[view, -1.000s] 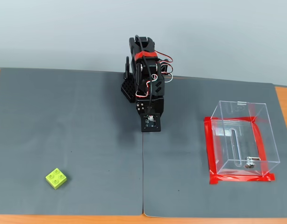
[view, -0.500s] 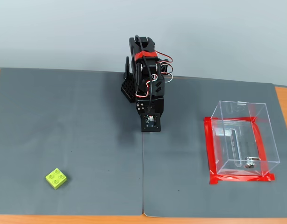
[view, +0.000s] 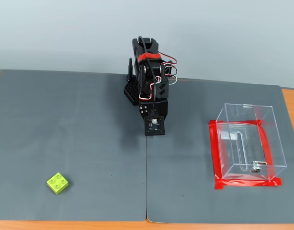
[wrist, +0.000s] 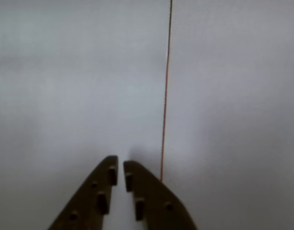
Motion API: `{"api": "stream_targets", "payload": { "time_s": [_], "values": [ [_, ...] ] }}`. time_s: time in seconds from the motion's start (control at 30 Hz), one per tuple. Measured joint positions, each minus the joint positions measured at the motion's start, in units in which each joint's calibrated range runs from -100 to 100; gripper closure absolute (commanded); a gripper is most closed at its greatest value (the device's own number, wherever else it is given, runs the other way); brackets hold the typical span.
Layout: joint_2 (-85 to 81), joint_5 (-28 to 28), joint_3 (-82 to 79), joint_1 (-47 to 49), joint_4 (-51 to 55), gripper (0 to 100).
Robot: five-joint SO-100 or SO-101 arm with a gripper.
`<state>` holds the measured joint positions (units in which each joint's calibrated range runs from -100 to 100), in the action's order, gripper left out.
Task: Pick the green lego block and place it into the transparent box
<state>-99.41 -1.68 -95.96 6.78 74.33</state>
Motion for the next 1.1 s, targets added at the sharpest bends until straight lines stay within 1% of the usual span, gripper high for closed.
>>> {"api": "stream_targets", "payload": {
  "time_s": [0.17,0.5,0.77,1.1],
  "values": [
    [2.55,0.00,0.00,0.00,-1.30,98],
    [16.23,0.00,3.23,-0.07,-8.41,98],
    [22.85,0.00,5.75,-0.29,-9.97,98],
    [33.90,0.00,14.82,-8.40,-9.97,98]
  ]
}}
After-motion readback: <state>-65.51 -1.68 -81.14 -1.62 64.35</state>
